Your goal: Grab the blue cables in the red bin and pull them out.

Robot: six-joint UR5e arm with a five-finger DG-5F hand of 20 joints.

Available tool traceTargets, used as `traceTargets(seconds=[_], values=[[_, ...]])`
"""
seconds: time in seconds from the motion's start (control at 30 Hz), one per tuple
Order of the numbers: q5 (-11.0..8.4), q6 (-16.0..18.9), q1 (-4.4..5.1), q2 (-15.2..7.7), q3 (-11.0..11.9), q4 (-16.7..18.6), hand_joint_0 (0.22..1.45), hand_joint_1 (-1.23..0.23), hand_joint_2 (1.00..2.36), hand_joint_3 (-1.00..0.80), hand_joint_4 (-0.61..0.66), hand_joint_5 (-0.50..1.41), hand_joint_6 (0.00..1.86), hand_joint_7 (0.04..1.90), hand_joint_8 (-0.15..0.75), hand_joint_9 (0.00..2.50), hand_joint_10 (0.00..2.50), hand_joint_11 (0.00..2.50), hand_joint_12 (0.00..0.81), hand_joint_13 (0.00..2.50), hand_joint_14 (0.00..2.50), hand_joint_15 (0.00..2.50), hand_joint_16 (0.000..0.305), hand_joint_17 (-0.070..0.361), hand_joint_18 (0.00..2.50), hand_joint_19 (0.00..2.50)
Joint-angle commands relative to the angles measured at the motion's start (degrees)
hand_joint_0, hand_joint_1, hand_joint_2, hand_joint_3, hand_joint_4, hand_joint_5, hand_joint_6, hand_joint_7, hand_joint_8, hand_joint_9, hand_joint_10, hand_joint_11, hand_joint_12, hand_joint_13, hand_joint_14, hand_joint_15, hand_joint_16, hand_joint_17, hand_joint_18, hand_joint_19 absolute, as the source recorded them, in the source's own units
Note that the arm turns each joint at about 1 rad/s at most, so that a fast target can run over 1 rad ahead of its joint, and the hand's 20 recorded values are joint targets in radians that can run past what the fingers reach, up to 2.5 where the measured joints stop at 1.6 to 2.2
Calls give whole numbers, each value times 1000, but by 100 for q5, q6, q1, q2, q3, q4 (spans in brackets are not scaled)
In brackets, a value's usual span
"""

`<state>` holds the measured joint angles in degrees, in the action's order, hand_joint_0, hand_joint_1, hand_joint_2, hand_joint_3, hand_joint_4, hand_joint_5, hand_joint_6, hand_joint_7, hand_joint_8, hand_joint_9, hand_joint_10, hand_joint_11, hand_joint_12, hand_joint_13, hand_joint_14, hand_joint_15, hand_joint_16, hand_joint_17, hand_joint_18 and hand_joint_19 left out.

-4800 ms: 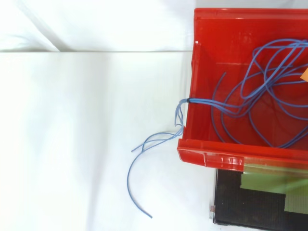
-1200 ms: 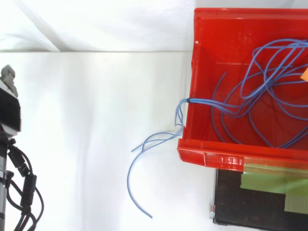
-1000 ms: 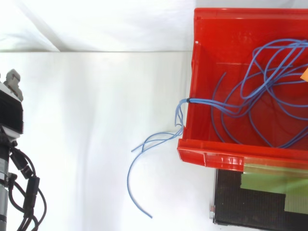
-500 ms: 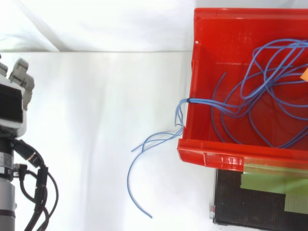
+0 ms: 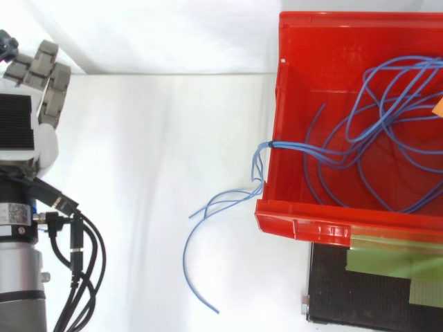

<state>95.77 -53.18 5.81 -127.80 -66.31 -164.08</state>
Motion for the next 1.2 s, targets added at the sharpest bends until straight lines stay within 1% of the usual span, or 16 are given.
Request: traceTargets(seconds=[0.0, 0.13, 0.2, 0.23, 0.4, 0.43, 0.57, 0.63, 0.67, 0.77, 0.83, 0.87, 0.93, 1.0, 1.07, 1.17], values=[[83, -2148, -80, 1, 4, 87, 743, -793, 1000, -1000, 196, 391, 7, 183, 271, 457, 3, 90, 371, 95, 7, 196, 55, 124, 0, 328], [135, -2447, -115, -8, 4, 60, 744, -792, 1000, -1000, 197, 391, 7, 179, 270, 457, 2, 91, 370, 91, 7, 199, 55, 124, 0, 326], [170, -2456, -124, -8, 4, 51, 744, -791, 1000, -1000, 197, 390, 7, 179, 271, 456, 3, 90, 370, 91, 7, 199, 55, 124, 0, 331], [267, -2429, -141, -17, 4, 43, 744, -790, 1000, -1000, 197, 391, 7, 182, 269, 456, 3, 90, 371, 91, 6, 192, 55, 124, 0, 327], [381, -2421, -150, -114, 13, 43, 744, -787, 1000, -1000, 195, 390, 7, 181, 269, 456, 2, 84, 371, 89, 7, 195, 55, 124, 0, 339], [434, -2412, -159, -254, 31, 43, 745, -786, 1000, -1000, 198, 389, 7, 182, 270, 453, 2, 90, 371, 87, 7, 194, 55, 124, 0, 335], [663, -2262, -159, -421, 136, 69, 744, -788, 1000, -1000, 195, 390, 7, 182, 270, 453, 2, 90, 371, 85, 8, 200, 55, 124, 0, 335], [838, -2148, -185, -571, 242, 95, 745, -788, 1000, -1000, 198, 389, 7, 179, 271, 454, 1, 83, 371, 87, 6, 190, 55, 124, 0, 335], [935, -2130, -194, -571, 294, 60, 745, -788, 1000, -1000, 197, 389, 7, 183, 271, 453, 2, 89, 371, 87, 6, 194, 55, 123, 0, 333], [1067, -2174, -229, -571, 303, 25, 746, -788, 1000, -1000, 197, 391, 7, 180, 270, 452, 3, 86, 371, 87, 6, 193, 55, 123, 0, 332], [1137, -2315, -256, -562, 391, -142, 747, -789, 1000, -1000, 194, 392, 7, 181, 270, 455, 2, 89, 370, 96, 6, 200, 54, 122, 0, 338], [1225, -2526, -300, -571, 514, -414, 747, -789, 1000, -1000, 194, 392, 7, 181, 271, 455, 2, 89, 370, 97, 6, 192, 55, 123, 0, 344], [1304, -2790, -344, -571, 611, -652, 748, -790, 1000, -1000, 198, 395, 7, 182, 272, 461, 3, 91, 369, 108, 7, 194, 55, 123, 0, 347], [1427, -3220, -414, -571, 760, -977, 750, -791, 1000, -1000, 200, 400, 7, 180, 271, 468, 4, 85, 371, 122, 7, 197, 54, 122, 0, 351], [1506, -3440, -458, -571, 822, -1144, 752, -793, 1000, -1000, 202, 402, 7, 179, 270, 474, 2, 96, 369, 130, 7, 197, 54, 121, 0, 358], [1647, -3950, -555, -562, 901, -1434, 755, -796, 1000, -1000, 200, 414, 7, 189, 270, 485, 5, 103, 368, 138, 7, 199, 53, 120, 0, 366]])
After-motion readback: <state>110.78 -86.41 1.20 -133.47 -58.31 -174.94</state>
